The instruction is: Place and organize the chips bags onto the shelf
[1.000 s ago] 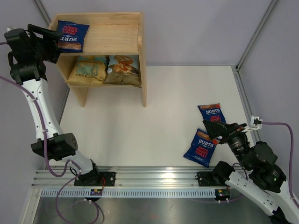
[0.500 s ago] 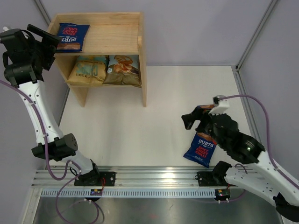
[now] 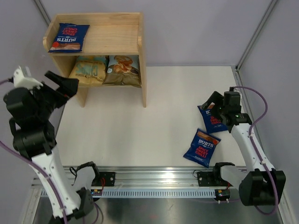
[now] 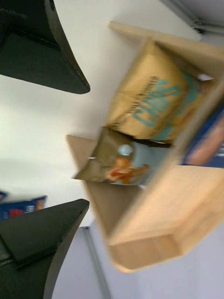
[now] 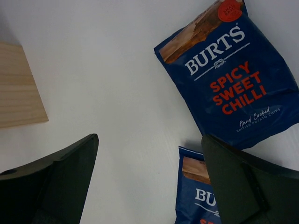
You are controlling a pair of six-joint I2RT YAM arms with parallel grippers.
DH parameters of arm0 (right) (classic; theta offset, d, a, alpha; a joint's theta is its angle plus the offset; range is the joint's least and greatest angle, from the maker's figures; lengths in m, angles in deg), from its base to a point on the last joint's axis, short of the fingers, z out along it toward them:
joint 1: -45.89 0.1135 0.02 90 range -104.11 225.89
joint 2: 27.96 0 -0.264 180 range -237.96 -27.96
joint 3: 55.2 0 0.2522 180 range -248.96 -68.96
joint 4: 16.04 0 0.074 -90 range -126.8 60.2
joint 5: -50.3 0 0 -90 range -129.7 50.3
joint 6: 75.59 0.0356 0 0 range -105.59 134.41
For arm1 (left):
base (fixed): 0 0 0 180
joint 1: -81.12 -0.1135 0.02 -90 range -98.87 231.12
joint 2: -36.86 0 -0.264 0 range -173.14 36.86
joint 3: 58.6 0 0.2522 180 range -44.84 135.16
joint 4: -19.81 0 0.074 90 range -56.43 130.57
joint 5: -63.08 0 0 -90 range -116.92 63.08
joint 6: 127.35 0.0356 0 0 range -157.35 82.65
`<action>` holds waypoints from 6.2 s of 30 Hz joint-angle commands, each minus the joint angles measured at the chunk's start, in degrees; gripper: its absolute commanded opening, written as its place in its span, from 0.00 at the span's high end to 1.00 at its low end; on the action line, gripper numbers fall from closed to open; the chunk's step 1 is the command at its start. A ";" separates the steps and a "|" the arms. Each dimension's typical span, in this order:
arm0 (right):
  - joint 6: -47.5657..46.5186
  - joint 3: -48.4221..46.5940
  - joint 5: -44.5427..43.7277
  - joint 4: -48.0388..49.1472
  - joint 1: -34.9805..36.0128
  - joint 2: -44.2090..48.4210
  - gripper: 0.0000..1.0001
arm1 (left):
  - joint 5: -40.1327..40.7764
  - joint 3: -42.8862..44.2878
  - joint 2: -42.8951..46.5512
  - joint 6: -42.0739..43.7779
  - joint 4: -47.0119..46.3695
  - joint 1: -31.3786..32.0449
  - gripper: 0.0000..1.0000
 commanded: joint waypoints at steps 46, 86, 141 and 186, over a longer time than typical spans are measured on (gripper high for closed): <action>11.54 24.10 28.16 46.53 -32.38 -24.81 0.97 | -9.29 -53.17 27.04 13.59 -12.92 21.23 0.01; 12.23 -12.02 61.65 23.32 5.48 3.50 1.00 | -31.98 -73.29 -3.89 -29.12 -103.96 45.05 0.01; -13.60 -28.90 23.08 0.30 29.85 5.42 0.15 | -16.00 -57.14 16.05 -6.46 -54.17 47.78 1.00; -6.75 -8.78 10.23 3.46 29.85 18.70 0.00 | 25.93 26.99 -35.10 -29.65 -13.79 23.78 0.89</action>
